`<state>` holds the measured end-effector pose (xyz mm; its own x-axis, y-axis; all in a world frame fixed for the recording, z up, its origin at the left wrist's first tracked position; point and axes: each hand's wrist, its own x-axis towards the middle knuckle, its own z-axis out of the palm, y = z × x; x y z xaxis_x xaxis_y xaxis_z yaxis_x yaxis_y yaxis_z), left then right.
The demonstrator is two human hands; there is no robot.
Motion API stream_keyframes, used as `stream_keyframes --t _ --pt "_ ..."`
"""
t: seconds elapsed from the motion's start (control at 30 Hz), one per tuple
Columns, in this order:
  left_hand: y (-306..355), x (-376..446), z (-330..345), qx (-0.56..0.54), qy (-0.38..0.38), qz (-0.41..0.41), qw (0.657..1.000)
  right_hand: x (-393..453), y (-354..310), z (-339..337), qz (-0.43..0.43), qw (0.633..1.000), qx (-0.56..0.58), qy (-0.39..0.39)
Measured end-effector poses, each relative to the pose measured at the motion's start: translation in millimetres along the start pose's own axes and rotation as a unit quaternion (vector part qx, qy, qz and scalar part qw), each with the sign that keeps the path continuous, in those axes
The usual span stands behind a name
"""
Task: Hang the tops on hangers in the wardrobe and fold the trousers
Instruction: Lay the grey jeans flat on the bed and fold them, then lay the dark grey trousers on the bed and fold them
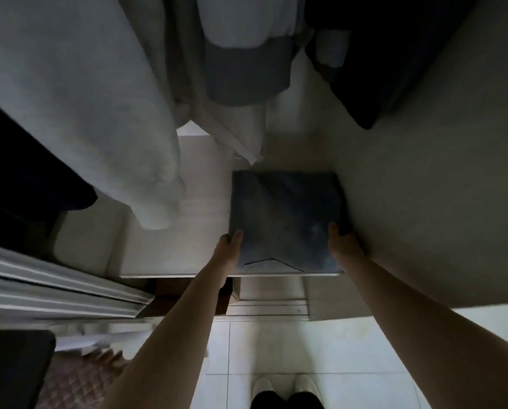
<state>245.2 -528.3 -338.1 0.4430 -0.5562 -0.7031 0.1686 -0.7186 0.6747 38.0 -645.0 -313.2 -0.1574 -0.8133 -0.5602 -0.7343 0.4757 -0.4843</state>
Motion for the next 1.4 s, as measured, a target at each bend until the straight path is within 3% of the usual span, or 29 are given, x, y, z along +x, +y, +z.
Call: stream_keyframes --t 0.2,0.47,0.6,0.73,0.9,1.0,1.03,1.17,1.33,1.4 --pt "-5.1 16.6 7.6 -0.004 0.039 0.039 0.998 13.0 10.7 12.4 -0.039 0.999 -0.018 0.006" --pt "9.2 20.7 9.9 -0.056 0.082 0.128 0.987 15.1 -3.5 5.7 -0.060 0.987 0.057 0.135" --pt "-4.9 13.4 17.6 0.057 0.084 0.108 0.989 8.8 11.5 8.4 -0.074 0.994 -0.016 0.080" --pt "-15.0 -14.4 17.2 0.067 0.061 0.092 0.992 -15.8 25.5 -0.1 -0.079 0.995 -0.040 0.045" --pt "-33.0 -57.5 -0.4 0.062 0.065 0.058 0.994 -66.1 37.9 -13.9 -0.223 0.970 -0.099 -0.013" --pt "-38.7 -90.4 -18.6 0.148 0.051 0.075 0.985 -97.4 39.1 -25.1 -0.244 0.965 -0.088 -0.034" --pt "-43.3 -110.8 -19.7 0.071 0.043 0.074 0.994 -109.7 41.0 -29.2 -0.257 0.960 -0.100 -0.049" --pt "-61.9 -186.1 -16.1 -0.149 0.186 0.089 0.967 -144.1 49.5 -41.4 -0.314 0.934 -0.113 -0.125" --pt "-105.1 -279.8 8.0 -0.153 0.300 0.090 0.937 -191.8 77.7 -56.7 -0.390 0.879 -0.134 -0.241" --pt "-127.1 -325.0 29.0 -0.185 0.372 0.079 0.906 -210.7 93.3 -64.8 -0.442 0.829 -0.162 -0.302"
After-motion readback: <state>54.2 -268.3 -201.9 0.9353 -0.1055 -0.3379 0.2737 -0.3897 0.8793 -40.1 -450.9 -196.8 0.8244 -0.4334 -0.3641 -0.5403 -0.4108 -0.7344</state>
